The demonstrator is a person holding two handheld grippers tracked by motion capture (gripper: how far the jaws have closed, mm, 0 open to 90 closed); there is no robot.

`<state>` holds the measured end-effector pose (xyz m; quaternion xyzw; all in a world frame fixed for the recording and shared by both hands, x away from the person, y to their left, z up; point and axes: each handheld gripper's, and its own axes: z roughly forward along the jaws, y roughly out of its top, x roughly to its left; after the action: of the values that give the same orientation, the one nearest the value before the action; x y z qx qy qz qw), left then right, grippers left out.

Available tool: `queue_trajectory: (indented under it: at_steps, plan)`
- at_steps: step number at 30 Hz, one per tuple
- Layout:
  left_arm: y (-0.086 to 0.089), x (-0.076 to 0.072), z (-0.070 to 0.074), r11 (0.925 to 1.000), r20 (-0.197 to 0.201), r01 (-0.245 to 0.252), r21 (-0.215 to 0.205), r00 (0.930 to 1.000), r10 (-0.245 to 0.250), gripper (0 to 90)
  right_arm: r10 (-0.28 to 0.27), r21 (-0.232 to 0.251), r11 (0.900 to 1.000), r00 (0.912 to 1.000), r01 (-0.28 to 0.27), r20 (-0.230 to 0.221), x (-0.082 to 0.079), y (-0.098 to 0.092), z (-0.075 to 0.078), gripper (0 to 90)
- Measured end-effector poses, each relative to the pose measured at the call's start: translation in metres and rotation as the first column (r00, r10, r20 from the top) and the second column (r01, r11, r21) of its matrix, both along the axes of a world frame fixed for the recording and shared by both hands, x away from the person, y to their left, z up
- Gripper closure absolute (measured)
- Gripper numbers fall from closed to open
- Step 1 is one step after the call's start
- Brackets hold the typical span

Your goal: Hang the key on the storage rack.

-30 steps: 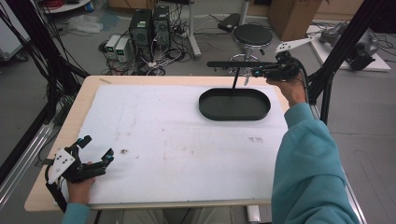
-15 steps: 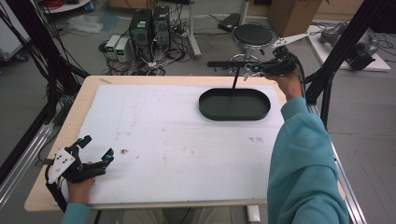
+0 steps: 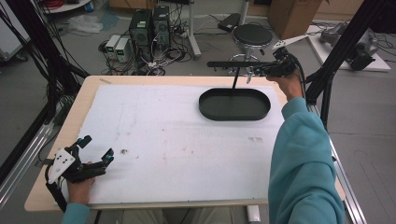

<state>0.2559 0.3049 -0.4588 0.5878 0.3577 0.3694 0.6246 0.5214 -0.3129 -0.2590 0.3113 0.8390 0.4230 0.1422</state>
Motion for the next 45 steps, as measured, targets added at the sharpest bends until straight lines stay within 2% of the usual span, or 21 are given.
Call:
queue_trajectory:
  at_steps: [18, 24, 45]
  plan:
    - [0.000, 0.000, 0.000, 1.0000, 0.000, 0.000, -0.001, 1.0000, 0.000, 3.9, -0.036, -0.044, 0.998, 0.9992, 0.035, -0.020, 0.009, -0.002, -0.010, 89.1]
    - [0.000, 0.000, 0.000, 1.0000, -0.001, 0.001, -0.001, 1.0000, -0.001, 3.8, -0.051, -0.036, 0.998, 0.9984, 0.050, -0.024, 0.011, -0.004, -0.011, 89.1]
    - [0.000, 0.000, 0.000, 1.0000, 0.000, -0.001, -0.001, 1.0000, 0.001, 3.9, -0.078, -0.041, 0.996, 0.9969, 0.078, 0.014, 0.016, -0.005, -0.014, 89.0]
